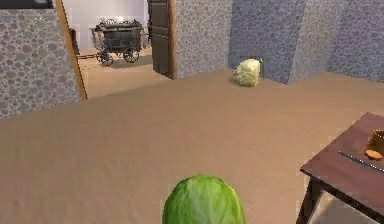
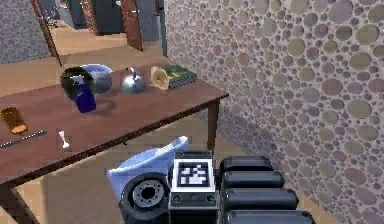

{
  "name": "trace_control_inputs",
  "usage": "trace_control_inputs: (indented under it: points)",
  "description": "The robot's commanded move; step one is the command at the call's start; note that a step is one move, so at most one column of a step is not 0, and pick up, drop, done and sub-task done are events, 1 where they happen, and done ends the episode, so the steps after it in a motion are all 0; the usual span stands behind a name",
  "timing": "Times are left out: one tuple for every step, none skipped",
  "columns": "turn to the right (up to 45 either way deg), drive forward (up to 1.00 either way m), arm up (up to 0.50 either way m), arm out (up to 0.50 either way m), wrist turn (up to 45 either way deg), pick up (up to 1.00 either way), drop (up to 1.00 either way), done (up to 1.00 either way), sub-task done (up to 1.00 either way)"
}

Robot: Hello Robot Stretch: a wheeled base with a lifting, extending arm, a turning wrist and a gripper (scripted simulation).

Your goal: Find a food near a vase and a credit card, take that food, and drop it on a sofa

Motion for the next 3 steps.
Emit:
trace_control_inputs:
  points:
    - [0.0,1.0,0.0,0.0,0.0,0.0,0.0,0.0,0.0]
    - [12.0,0.0,0.0,0.0,0.0,0.0,0.0,0.0,0.0]
    - [0.0,0.1,0.0,0.0,0.0,0.0,0.0,0.0,0.0]
